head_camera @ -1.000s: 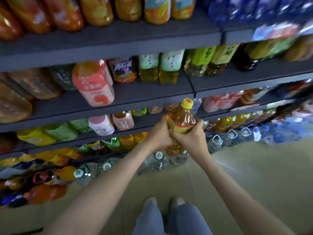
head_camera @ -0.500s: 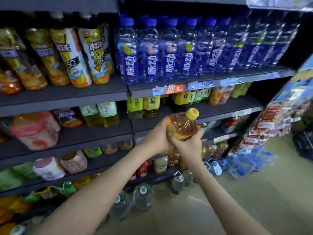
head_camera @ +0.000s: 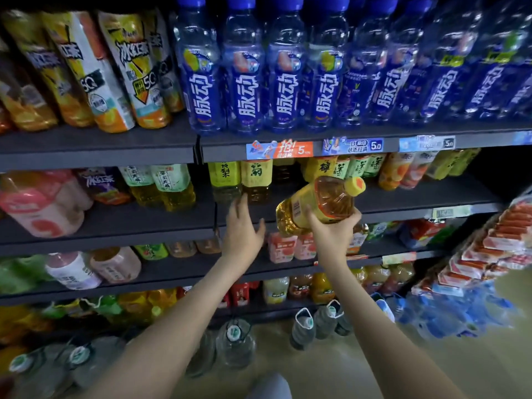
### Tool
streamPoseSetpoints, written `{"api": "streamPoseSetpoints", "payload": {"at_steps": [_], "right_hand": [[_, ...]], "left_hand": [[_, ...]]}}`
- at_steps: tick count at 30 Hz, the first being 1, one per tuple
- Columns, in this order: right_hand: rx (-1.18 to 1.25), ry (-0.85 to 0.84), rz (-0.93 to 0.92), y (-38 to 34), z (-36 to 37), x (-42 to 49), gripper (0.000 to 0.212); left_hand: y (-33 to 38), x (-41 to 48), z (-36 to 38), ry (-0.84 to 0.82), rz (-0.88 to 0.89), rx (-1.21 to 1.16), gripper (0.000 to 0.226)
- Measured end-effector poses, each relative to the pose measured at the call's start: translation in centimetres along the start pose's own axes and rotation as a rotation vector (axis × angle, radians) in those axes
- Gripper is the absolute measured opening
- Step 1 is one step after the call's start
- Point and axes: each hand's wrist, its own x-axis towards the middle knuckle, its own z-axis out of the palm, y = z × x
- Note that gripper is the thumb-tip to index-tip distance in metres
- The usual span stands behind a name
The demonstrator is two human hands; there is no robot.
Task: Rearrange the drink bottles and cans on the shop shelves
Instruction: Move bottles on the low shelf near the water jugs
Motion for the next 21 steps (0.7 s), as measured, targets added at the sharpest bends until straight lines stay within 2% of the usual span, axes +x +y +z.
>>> {"api": "streamPoseSetpoints", "payload": {"at_steps": [3,7,15,19,21], "right_hand": [[0.012,-0.011,-0.068,2.9,2.7,3.0,0.086],[-0.013,0.017,-0.162,4.9,5.6,6.0,0.079],[-0.261,0.050,-0.264,4.6,8.7,10.5,0.080],[-0.525,0.053,-0.400,5.3,11.1,11.4,0.097],[-0.571,0.050,-0.425,6.1,11.9,11.5,0.104]], "left_hand": [[-3.1,3.1,3.5,0.152,0.051,0.073,0.073],[-5.4,6.8,7.2,0.256,0.196,0.220,0.090],[-6.9,11.2,11.0,0.316,0.303,0.357,0.108],[-6.8,11.7,11.7,0.314,0.280,0.375,0.117],[-6.6,11.7,12.0,0.307,0.278,0.357,0.118]]}}
